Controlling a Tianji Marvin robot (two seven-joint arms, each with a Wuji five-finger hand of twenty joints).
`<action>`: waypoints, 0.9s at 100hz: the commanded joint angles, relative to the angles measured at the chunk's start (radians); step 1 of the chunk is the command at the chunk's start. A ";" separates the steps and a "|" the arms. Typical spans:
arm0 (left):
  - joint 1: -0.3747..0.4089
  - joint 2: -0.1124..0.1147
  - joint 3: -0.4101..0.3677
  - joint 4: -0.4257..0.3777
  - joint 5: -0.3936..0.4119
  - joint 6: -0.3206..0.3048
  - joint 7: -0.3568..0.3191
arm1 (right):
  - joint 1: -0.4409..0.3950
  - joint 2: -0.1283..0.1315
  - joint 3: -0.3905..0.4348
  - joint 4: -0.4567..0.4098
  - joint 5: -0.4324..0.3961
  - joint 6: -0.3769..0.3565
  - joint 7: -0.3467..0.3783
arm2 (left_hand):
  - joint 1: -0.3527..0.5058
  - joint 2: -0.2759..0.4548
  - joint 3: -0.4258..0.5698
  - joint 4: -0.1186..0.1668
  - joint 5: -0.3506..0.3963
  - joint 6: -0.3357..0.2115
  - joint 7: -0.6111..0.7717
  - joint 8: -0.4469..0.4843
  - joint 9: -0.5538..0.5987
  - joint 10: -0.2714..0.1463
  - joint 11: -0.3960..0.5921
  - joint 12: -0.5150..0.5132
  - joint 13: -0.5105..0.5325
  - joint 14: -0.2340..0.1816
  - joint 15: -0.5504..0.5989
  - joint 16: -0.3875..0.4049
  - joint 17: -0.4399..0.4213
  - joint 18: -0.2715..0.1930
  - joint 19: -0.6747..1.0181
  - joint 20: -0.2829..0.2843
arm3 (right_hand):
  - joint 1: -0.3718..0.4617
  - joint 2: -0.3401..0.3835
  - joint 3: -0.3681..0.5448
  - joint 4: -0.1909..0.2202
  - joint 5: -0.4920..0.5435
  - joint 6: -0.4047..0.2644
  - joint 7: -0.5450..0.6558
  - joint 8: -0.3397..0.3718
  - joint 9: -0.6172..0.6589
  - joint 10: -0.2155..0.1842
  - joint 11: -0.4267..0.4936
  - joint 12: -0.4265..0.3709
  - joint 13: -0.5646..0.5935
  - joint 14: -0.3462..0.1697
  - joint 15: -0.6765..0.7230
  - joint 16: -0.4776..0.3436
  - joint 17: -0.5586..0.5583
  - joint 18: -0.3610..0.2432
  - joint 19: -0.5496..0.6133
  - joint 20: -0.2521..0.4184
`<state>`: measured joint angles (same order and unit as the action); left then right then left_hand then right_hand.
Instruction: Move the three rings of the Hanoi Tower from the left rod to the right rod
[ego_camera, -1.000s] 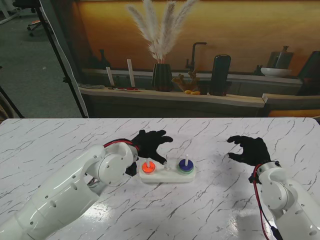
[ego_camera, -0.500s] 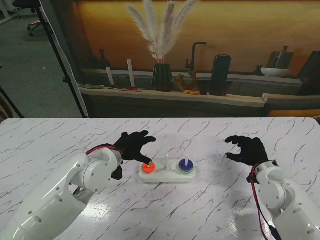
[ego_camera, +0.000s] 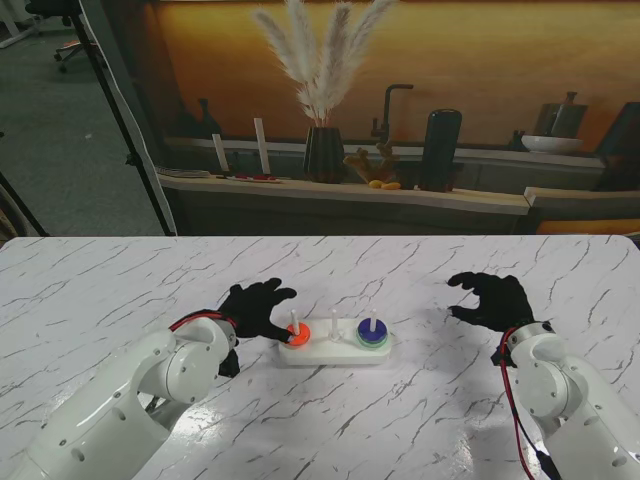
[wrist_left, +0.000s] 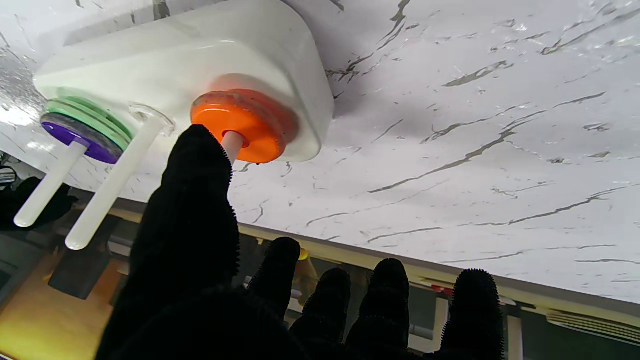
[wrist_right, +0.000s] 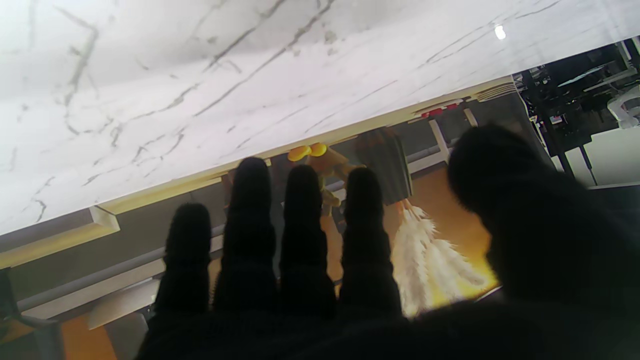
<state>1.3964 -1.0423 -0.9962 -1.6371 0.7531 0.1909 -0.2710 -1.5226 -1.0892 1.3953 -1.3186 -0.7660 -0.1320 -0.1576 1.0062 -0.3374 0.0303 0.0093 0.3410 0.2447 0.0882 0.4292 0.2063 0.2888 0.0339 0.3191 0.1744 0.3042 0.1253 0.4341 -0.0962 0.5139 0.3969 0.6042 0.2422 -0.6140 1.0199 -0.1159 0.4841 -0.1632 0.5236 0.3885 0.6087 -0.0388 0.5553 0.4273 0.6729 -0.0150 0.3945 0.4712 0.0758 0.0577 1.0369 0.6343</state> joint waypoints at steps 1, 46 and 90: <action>0.018 -0.009 0.001 0.021 -0.002 -0.018 0.002 | -0.007 -0.007 -0.004 -0.003 0.002 0.001 0.002 | -0.028 -0.007 -0.006 0.020 -0.008 0.011 0.006 -0.004 -0.019 0.005 -0.002 -0.006 -0.024 0.011 -0.014 0.000 -0.013 0.014 0.027 0.009 | 0.007 0.011 0.013 0.043 -0.001 -0.014 0.017 0.011 -0.002 -0.003 0.007 -0.002 -0.018 0.001 0.018 -0.007 -0.007 0.308 0.020 -0.009; 0.030 -0.017 0.025 0.073 0.027 -0.038 0.079 | -0.003 -0.006 -0.013 -0.005 0.001 -0.004 0.005 | -0.032 -0.017 0.011 0.023 -0.032 0.008 -0.001 -0.003 -0.025 0.003 -0.004 -0.002 -0.027 0.006 -0.014 0.002 -0.017 0.014 0.037 0.009 | 0.008 0.013 0.013 0.043 -0.001 -0.013 0.018 0.010 -0.002 -0.004 0.007 -0.002 -0.020 -0.001 0.018 -0.007 -0.008 0.308 0.020 -0.009; 0.019 -0.010 0.047 0.079 0.019 -0.059 0.042 | -0.005 -0.007 -0.011 -0.009 0.001 -0.003 0.006 | -0.045 -0.057 0.037 0.030 -0.044 0.001 -0.007 -0.003 -0.056 0.000 -0.011 -0.007 -0.047 0.002 -0.026 -0.007 -0.029 0.013 0.017 -0.004 | 0.009 0.017 0.012 0.044 0.000 -0.013 0.019 0.010 0.000 -0.004 0.009 -0.002 -0.019 -0.001 0.020 -0.007 -0.007 0.307 0.021 -0.009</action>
<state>1.4096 -1.0488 -0.9593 -1.5624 0.7728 0.1535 -0.2268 -1.5216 -1.0890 1.3877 -1.3225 -0.7662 -0.1333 -0.1526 0.9816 -0.3382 0.0668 0.0246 0.3225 0.2447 0.0947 0.4292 0.1829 0.2889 0.0322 0.3154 0.1590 0.3045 0.1166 0.4341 -0.1091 0.5139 0.3970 0.6042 0.2424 -0.6112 1.0200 -0.1159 0.4841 -0.1632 0.5337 0.3885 0.6087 -0.0388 0.5559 0.4273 0.6729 -0.0150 0.3947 0.4712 0.0758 0.0577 1.0372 0.6343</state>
